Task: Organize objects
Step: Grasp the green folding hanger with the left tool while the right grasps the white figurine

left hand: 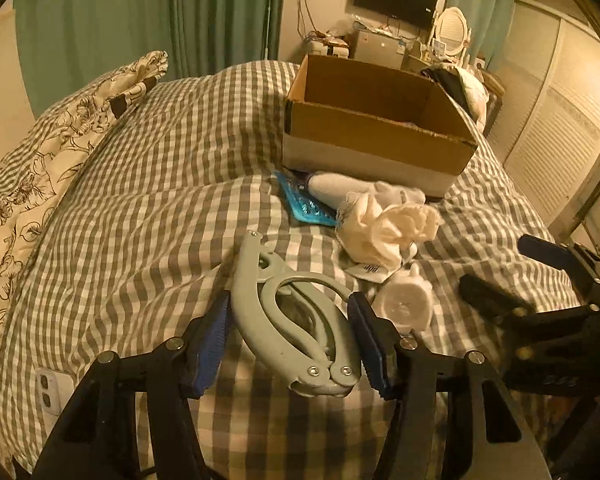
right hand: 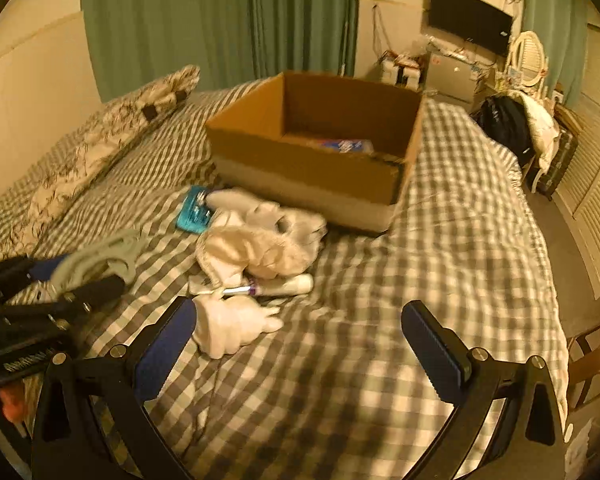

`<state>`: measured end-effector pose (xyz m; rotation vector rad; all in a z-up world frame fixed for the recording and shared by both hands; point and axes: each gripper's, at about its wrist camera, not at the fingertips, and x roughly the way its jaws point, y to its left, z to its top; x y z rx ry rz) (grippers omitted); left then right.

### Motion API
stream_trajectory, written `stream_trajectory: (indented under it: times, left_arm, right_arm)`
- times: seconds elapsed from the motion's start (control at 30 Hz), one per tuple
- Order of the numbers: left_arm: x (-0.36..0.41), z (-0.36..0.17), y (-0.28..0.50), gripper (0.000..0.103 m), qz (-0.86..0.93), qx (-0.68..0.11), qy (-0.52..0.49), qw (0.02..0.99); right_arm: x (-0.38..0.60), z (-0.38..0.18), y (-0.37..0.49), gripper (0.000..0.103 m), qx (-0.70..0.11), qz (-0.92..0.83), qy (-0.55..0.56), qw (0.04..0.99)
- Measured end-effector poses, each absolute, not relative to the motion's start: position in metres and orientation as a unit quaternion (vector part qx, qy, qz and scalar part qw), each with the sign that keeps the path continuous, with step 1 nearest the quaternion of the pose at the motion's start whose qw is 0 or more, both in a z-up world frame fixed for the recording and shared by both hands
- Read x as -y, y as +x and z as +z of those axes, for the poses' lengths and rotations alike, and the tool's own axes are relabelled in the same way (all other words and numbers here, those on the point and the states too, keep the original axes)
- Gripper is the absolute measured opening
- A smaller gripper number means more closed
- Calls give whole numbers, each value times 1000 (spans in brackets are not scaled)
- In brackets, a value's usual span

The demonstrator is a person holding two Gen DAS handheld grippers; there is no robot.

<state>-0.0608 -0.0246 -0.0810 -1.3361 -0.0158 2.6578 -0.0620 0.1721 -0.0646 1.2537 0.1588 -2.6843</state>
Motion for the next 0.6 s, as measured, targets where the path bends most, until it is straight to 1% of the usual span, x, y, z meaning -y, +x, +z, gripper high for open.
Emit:
stream_trajectory:
  times: [0.23,0.4,0.6]
  left_arm:
    - [38,-101,-66,59,882,10,-465,82]
    - [44,-104,-65,59,880,15,-464,102]
    - [47,-105,-65,59,878,22,-465,111]
  right_arm:
    - [-142,-93,-77,103,-77,-878,461,100]
    - [-134,-110,-91,103,-73,-864,489,98]
    - [-121,-126,-95,103,-88,-850,509,106]
